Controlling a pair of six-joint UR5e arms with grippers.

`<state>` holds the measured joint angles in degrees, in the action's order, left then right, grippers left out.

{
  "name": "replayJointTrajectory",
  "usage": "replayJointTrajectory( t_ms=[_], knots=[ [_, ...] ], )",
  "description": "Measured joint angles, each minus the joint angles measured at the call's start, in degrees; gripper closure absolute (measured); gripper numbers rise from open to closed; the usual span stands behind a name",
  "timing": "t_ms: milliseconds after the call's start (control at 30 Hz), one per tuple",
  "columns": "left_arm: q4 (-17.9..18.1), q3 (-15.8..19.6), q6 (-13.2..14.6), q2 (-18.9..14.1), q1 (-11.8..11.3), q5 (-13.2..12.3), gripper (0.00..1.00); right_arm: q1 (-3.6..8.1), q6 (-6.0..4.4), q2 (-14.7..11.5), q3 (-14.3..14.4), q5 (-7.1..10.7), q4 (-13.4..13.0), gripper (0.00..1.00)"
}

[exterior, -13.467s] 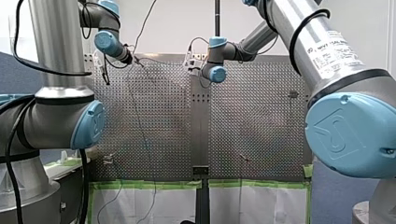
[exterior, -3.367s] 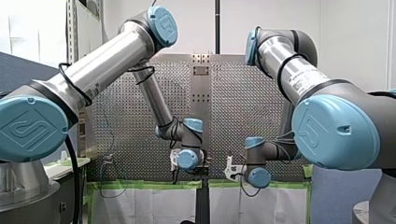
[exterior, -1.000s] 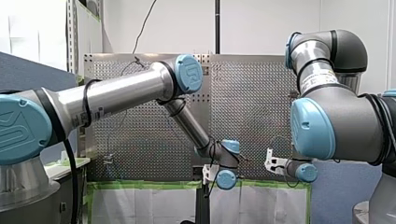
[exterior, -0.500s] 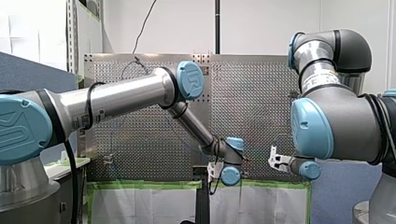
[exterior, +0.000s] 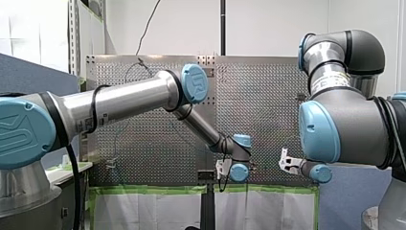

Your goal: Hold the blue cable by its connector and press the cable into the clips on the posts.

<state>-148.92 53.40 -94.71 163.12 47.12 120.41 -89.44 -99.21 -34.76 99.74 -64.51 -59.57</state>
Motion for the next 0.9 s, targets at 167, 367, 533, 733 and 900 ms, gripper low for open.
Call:
replayJointTrajectory(
  t_ms=[167,367,533,733,900],
  knots=[
    [-1.54,-1.47,-0.15,1.76,0.14,-0.6,1.0,0.0,-0.03,0.0,-0.17,0.06,0.05,1.0],
    [-2.36,-1.5,-0.83,3.31,0.25,-1.63,1.0,-0.25,-0.03,0.04,-0.39,0.15,0.04,1.0],
    [-2.33,-1.44,-1.4,3.46,-0.06,-2.07,1.0,-0.32,-0.03,0.05,-0.51,0.25,0.03,1.0],
    [-2.51,-1.41,-1.76,3.46,-0.83,-2.57,1.0,-0.31,-0.09,0.06,-0.85,0.25,0.07,1.0],
    [-2.94,-1.41,-1.8,3.46,-1.15,-2.82,1.0,-0.2,-0.23,0.1,-1.11,0.25,0.12,1.0]
  ],
)
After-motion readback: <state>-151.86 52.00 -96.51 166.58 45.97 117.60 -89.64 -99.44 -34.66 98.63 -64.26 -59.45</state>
